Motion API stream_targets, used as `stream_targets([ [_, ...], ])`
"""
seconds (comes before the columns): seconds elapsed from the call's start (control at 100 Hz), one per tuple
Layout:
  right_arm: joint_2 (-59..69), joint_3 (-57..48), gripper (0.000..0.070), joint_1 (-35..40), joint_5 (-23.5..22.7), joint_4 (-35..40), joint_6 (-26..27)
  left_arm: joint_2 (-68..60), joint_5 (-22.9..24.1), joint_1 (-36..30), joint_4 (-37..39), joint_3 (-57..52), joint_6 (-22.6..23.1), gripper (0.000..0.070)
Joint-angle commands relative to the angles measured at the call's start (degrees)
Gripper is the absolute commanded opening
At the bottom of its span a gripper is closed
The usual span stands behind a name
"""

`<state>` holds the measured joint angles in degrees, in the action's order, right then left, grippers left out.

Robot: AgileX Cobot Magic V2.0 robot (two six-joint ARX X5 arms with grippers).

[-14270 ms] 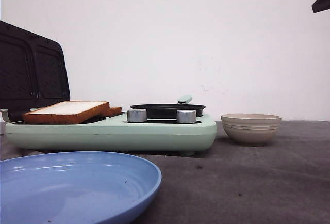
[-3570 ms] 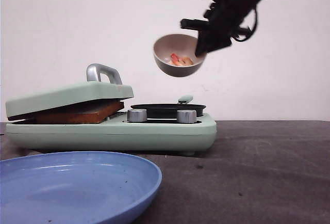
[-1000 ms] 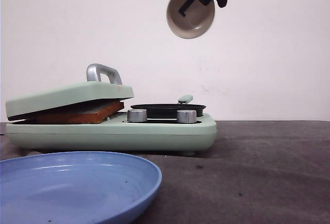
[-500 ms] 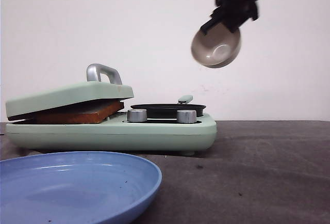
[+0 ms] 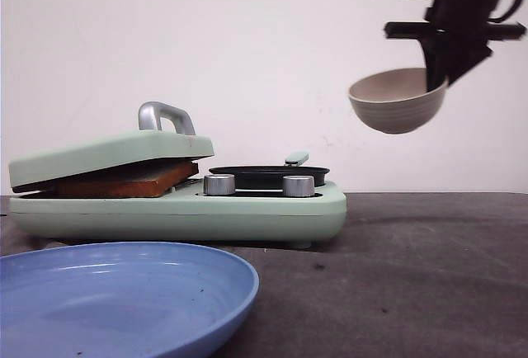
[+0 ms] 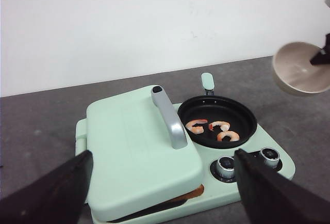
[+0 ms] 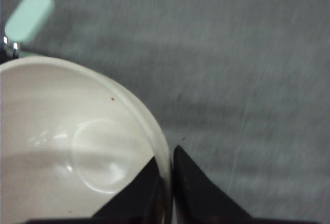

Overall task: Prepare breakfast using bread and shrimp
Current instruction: 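Carry the empty bowl back and set it on the table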

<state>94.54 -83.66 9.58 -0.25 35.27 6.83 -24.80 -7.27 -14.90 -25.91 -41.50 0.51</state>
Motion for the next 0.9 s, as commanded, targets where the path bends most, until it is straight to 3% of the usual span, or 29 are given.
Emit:
stream_targets([
  [0.0, 0.7, -1.2, 0.0, -1.05, -3.06, 1.38, 3.23, -0.26, 0.24, -0.17, -0.44, -0.44, 0.24, 0.0469],
  [0.27, 2.45, -1.18, 0.0, -5.29, -10.47, 8.17, 3.1, -0.26, 0.22, -0.17, -3.76, -0.44, 0.28, 0.0469],
  [0.89, 13.22, -1.11, 0.0, -5.75, -11.78, 9.11, 2.97, -0.26, 0.22, -0.17, -3.72, -0.44, 0.33, 0.0469],
])
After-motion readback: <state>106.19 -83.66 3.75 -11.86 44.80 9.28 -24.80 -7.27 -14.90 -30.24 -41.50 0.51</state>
